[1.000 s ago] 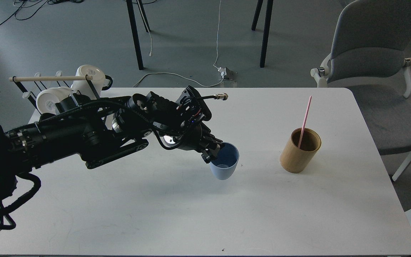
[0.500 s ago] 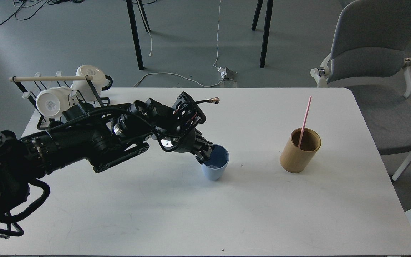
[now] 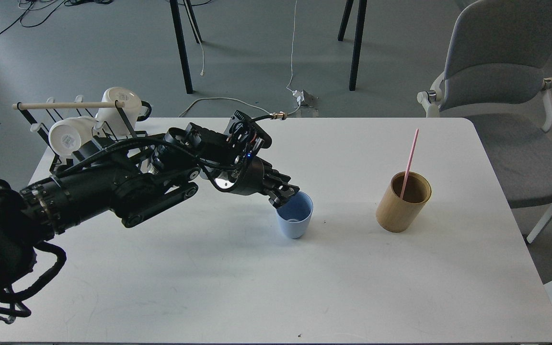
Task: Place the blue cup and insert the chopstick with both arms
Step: 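Release the blue cup and withdraw the left arm to rest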
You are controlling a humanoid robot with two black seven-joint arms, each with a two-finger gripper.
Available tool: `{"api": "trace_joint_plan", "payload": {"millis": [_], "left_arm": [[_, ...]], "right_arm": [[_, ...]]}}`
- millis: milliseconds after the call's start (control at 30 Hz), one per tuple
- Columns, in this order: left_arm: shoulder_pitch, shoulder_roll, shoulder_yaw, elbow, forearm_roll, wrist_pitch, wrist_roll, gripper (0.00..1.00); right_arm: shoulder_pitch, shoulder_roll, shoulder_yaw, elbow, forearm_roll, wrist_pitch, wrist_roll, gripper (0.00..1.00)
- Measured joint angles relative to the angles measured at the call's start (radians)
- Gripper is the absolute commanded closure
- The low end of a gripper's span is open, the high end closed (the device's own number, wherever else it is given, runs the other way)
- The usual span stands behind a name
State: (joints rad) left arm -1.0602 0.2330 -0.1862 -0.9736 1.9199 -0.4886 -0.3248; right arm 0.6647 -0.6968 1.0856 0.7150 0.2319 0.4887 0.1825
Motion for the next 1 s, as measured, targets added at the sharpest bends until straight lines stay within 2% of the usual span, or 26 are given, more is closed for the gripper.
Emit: {"api": "trace_joint_plan", "payload": {"millis": [133, 267, 400, 533, 667, 800, 1000], "left_arm": [[-0.005, 0.050, -0.024, -0.052, -0.065, 0.000, -0.003, 0.33], [-0.006, 0.097, -0.129, -0.071, -0.191, 0.000, -0.004, 0.14], [0.002, 0.125, -0.284, -0.049, -0.410, 0.000, -0.001, 0.02], [0.009, 0.121, -0.407, 0.059, -0.706, 0.000, -0.005, 0.01], [0.010, 0.106, -0.450, 0.179, -1.059, 0.000, -0.010, 0.02], [0.010, 0.105, -0.455, 0.280, -1.397, 0.000, -0.003, 0.01], [0.045, 0.116, -0.454, 0.367, -1.798, 0.001, 0.001, 0.02]], "right_arm": [[0.000, -0.007, 0.000, 0.002, 0.000, 0.000, -0.002, 0.01], [-0.001, -0.032, -0.013, 0.005, -0.003, 0.000, -0.003, 0.01], [-0.004, -0.082, -0.056, 0.040, -0.012, 0.000, -0.003, 0.01], [-0.004, -0.158, -0.141, 0.122, -0.029, 0.000, 0.001, 0.01], [-0.004, -0.235, -0.204, 0.212, -0.114, -0.010, 0.003, 0.01], [-0.004, -0.290, -0.221, 0.345, -0.290, -0.075, 0.005, 0.01], [-0.014, -0.334, -0.232, 0.531, -0.551, -0.209, 0.005, 0.01]]}}
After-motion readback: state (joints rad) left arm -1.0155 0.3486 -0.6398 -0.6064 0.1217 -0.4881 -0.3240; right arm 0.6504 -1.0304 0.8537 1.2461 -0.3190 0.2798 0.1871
